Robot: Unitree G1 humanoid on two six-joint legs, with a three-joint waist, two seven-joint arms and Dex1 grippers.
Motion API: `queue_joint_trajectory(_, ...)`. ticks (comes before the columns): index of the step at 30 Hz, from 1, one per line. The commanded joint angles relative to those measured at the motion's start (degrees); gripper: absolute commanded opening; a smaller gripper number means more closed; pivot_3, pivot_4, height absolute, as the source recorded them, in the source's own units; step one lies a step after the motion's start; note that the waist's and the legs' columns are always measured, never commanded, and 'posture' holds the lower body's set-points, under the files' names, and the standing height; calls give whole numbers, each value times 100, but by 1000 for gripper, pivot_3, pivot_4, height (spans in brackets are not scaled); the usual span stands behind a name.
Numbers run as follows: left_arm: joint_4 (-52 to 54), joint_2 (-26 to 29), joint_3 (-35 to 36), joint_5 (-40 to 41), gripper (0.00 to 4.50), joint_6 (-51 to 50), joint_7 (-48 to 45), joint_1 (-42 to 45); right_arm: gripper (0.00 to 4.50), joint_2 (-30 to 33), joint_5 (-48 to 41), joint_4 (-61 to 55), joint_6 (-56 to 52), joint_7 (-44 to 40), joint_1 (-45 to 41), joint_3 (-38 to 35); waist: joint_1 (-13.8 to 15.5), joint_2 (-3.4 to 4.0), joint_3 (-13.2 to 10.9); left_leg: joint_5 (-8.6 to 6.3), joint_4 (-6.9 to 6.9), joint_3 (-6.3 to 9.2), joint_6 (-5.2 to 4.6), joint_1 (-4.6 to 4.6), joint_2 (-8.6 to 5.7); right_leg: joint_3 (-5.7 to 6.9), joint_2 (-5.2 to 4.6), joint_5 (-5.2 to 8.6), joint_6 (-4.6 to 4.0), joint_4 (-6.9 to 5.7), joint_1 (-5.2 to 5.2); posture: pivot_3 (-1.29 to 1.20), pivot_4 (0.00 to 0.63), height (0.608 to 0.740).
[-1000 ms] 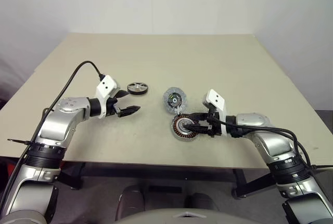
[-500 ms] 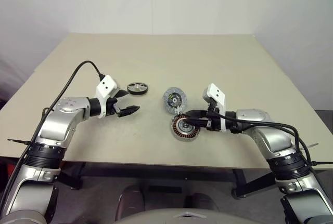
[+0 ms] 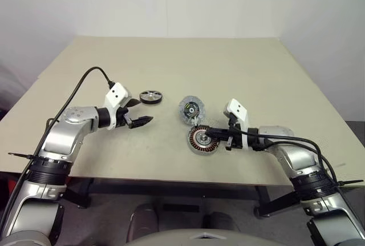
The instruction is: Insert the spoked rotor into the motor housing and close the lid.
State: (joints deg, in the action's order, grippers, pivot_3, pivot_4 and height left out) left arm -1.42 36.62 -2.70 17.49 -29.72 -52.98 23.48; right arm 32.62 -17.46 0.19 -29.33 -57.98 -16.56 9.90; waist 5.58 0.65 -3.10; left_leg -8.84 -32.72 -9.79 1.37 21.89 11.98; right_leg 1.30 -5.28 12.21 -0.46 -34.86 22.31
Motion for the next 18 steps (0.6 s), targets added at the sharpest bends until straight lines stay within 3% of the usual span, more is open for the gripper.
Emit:
queue_joint_trajectory(1, 111, 77, 136, -13, 4500, 102, 30, 54, 16, 70, -125, -302, -68, -105, 33, -41, -2, 0, 0, 0, 0, 0, 0, -2, 0, 0, 0, 0, 0, -1, 0, 0, 0, 740)
queue_joint_trajectory(18, 92, 82, 112, -26, 4500, 106, 28, 60, 16, 32, -460, -1108, -917, 225, -326, -143, 1, 0, 0, 0, 1, 0, 1, -2, 0, -1, 0, 0, 0, 0, 0, 0, 0, 740)
